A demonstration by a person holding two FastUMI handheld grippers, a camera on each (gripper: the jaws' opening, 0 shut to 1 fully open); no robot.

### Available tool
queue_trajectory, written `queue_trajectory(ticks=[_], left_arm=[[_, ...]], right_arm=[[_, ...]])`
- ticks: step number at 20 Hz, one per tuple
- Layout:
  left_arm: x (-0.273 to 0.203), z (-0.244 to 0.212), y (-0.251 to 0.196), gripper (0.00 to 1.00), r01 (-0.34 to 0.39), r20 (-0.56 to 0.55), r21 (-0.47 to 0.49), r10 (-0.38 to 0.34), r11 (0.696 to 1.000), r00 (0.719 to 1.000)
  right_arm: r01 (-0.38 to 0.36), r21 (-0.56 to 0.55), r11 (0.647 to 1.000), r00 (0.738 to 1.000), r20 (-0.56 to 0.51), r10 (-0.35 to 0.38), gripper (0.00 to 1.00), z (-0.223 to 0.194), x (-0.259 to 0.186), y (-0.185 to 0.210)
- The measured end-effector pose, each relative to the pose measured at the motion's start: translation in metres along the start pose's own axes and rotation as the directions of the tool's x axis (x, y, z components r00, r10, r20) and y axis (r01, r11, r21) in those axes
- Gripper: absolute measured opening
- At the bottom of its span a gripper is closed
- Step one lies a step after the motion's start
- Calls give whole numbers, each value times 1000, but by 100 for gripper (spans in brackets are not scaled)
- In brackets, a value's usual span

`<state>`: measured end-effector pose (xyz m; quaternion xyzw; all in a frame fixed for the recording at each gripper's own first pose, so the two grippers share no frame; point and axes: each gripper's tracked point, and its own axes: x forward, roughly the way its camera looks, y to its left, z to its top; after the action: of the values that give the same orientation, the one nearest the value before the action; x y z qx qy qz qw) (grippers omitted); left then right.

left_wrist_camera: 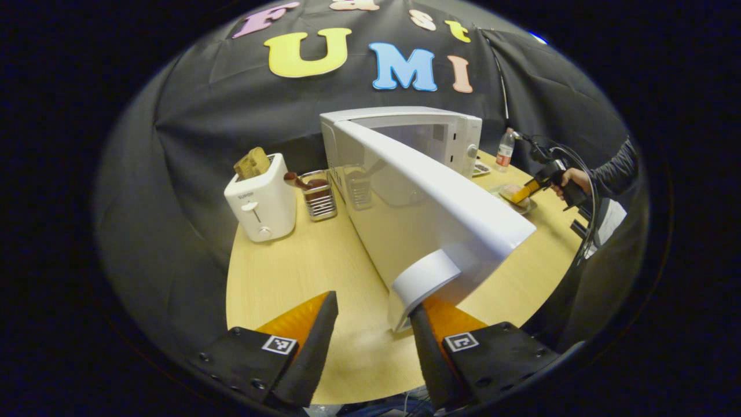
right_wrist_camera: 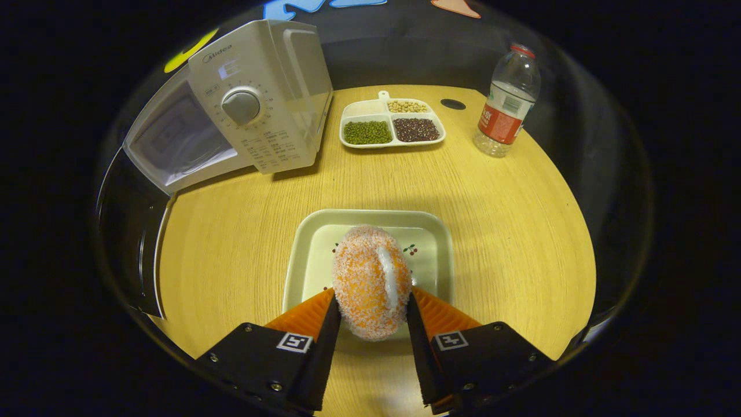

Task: Open the microwave oven with the left hand, put the food in, and close the microwave oven.

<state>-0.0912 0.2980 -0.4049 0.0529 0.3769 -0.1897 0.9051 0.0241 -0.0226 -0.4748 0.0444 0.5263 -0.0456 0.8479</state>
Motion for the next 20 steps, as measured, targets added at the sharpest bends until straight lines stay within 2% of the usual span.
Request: queue_trajectory(ticks=[2, 7, 9, 12, 15, 17, 20], left_arm=[[-4, -2, 0, 90, -33, 10, -11, 33, 999, 999], [-50, 3, 2, 96, -177, 76, -71, 182, 982, 980], [-81, 23, -3, 96, -258, 140, -109, 272, 960, 952], [-121, 78, -30, 97, -347, 255, -181, 385, 920, 887], [-133, 130, -81, 95, -339, 343, -200, 390, 919, 854], [-135, 162, -119, 96, -284, 393, -201, 342, 938, 853], [-147, 203, -153, 97, -211, 476, -213, 290, 954, 831]], right_arm=[[-11, -40, 999, 1000, 20, 11, 62, 4, -9, 3], [-13, -165, 986, 997, 76, 26, 62, 13, -33, 7], [-7, -207, 978, 993, 116, 32, 62, 20, -45, 9], [30, -292, 956, 979, 201, 31, 62, 38, -67, 15], [67, -380, 923, 952, 301, 55, 62, 57, -94, 33], [82, -426, 901, 930, 358, 84, 62, 68, -109, 48], [138, -510, 849, 892, 436, 117, 62, 85, -124, 72]])
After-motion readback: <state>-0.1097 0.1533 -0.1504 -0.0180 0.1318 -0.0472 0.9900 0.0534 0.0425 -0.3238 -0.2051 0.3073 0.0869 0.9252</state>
